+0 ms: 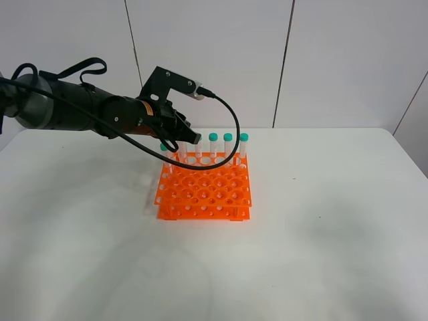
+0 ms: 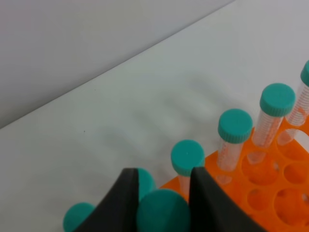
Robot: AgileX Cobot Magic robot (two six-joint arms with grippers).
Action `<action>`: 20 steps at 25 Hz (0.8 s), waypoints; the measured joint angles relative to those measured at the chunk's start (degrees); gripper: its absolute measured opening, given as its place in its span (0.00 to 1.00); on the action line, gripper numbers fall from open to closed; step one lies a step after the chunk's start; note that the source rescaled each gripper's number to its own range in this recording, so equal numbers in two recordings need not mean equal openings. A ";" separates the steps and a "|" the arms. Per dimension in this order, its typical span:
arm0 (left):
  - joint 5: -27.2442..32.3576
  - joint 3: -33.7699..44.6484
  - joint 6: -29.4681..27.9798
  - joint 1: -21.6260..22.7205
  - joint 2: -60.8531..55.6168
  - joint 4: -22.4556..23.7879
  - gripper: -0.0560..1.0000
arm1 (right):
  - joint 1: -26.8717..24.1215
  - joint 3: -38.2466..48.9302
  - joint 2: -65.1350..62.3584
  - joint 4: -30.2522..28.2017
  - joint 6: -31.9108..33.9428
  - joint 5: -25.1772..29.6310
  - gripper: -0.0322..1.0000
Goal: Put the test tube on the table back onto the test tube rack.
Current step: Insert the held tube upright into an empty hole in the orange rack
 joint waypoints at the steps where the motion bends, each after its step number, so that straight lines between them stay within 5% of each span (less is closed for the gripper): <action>1: 0.00 0.00 0.00 0.00 0.00 0.00 0.05 | 0.00 0.00 0.00 0.00 0.00 0.00 1.00; 20: 2.62 0.01 0.18 0.00 -1.47 -0.60 0.05 | 0.00 0.00 0.00 0.00 0.00 0.00 1.00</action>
